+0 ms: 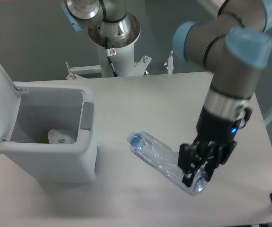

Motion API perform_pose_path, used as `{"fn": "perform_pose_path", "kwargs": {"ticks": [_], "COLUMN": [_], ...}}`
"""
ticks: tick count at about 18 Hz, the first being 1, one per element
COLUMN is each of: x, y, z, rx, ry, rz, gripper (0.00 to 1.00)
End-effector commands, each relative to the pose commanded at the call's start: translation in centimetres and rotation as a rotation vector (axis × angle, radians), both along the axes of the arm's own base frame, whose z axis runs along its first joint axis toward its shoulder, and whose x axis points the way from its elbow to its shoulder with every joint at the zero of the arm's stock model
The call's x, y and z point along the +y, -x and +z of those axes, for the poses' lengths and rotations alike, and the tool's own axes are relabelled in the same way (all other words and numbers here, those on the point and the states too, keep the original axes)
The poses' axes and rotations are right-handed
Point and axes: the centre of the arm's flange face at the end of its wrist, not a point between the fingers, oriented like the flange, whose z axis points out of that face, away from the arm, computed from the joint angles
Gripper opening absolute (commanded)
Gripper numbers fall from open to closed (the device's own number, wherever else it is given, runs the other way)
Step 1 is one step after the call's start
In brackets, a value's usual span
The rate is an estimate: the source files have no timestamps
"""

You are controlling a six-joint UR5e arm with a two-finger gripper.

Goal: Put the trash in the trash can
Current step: 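Lift the bottle and swing it toward the trash can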

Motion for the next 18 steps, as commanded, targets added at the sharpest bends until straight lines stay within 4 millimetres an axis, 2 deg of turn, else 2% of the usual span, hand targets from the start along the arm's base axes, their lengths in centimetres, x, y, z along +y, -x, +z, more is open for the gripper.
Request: {"fn": "perform_pose_path", "kwargs": {"ticks": [3, 8, 14, 18], "x": [-0.6, -0.6, 1.5, 2.4], "y": [-0.2, -2.8, -8.0, -10.6], "z": [2.8, 5.7, 7.8, 7.6], "rx": [0.0, 0.006, 0.02, 0.014], "ry": [-0.056, -0.112, -0.13, -0.124], "rz": [0.008, -0.033, -0.1, -0.138], "gripper": [0.6, 0.6, 0.6, 0.6]}}
